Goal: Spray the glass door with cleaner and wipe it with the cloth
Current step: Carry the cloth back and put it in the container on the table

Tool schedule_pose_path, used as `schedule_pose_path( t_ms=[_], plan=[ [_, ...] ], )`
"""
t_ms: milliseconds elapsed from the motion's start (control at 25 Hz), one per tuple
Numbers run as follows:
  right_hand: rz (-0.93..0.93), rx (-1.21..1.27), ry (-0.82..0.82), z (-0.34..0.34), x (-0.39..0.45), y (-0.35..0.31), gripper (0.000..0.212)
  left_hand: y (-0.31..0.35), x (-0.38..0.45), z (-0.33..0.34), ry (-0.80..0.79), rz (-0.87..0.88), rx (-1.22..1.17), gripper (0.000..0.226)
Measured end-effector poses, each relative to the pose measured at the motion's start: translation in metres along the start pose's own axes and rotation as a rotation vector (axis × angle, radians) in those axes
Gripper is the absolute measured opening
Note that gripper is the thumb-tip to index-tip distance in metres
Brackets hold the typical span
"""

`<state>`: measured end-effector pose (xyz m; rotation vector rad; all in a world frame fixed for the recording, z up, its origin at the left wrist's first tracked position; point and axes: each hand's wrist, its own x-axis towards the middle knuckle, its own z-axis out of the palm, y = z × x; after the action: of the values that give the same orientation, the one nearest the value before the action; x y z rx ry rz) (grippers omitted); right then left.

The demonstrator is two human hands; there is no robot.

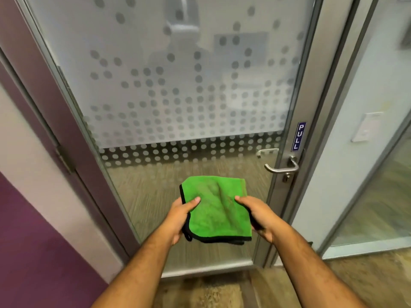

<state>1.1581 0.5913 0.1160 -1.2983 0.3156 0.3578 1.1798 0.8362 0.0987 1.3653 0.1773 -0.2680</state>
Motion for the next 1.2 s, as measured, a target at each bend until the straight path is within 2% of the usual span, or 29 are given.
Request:
schedule_pose_path(
  t_ms=[80, 120, 200, 280, 440, 640, 760, 800, 880, 960, 1040, 1120, 1200],
  plan=[
    [-0.071, -0.112, -0.033, -0.018, -0.004, 0.001, 0.017, -0.005, -0.012, 0.014, 0.044, 0.02, 0.001, 0.027],
    [-0.087, -0.142, -0.058, -0.027, -0.008, 0.003, 0.017, -0.008, -0.018, 0.019, 0.027, 0.029, 0.001, 0.035],
    [-0.125, -0.173, -0.094, -0.039, -0.012, 0.004, 0.019, -0.013, -0.028, 0.023, -0.013, 0.052, 0.029, 0.068],
    [-0.167, -0.169, -0.112, -0.051, -0.013, 0.007, 0.021, -0.017, -0.041, 0.029, -0.007, 0.082, 0.07, 0.084],
    [-0.197, -0.168, -0.168, -0.062, -0.028, 0.012, 0.031, -0.025, -0.068, 0.034, -0.01, 0.106, -0.049, 0.071],
    [-0.094, 0.215, -0.428, -0.071, -0.061, 0.008, 0.042, -0.02, -0.094, 0.031, -0.026, 0.128, -0.245, 0.063],
    [-0.156, 0.139, -0.497, -0.072, -0.079, 0.014, 0.052, -0.016, -0.11, 0.034, -0.026, 0.134, -0.262, 0.052],
    [-0.197, 0.063, -0.45, -0.067, -0.086, 0.016, 0.049, -0.013, -0.116, 0.035, -0.029, 0.125, -0.278, 0.043],
    [-0.285, -0.084, -0.239, -0.055, -0.099, 0.022, 0.045, -0.011, -0.127, 0.034, 0.041, 0.076, -0.323, 0.025],
    [-0.34, -0.133, -0.06, -0.041, -0.113, 0.036, 0.054, -0.014, -0.142, 0.025, 0.122, 0.061, -0.394, 0.031],
    [-0.325, -0.099, 0.008, -0.025, -0.13, 0.054, 0.057, -0.024, -0.163, 0.014, 0.153, -0.014, -0.451, 0.032],
    [-0.269, -0.02, 0.042, -0.01, -0.151, 0.075, 0.05, -0.041, -0.189, 0.005, 0.106, -0.134, -0.308, 0.04],
    [-0.217, 0.088, 0.106, 0.0, -0.175, 0.092, 0.033, -0.063, -0.209, 0.0, 0.058, -0.162, -0.073, 0.035]
  ],
)
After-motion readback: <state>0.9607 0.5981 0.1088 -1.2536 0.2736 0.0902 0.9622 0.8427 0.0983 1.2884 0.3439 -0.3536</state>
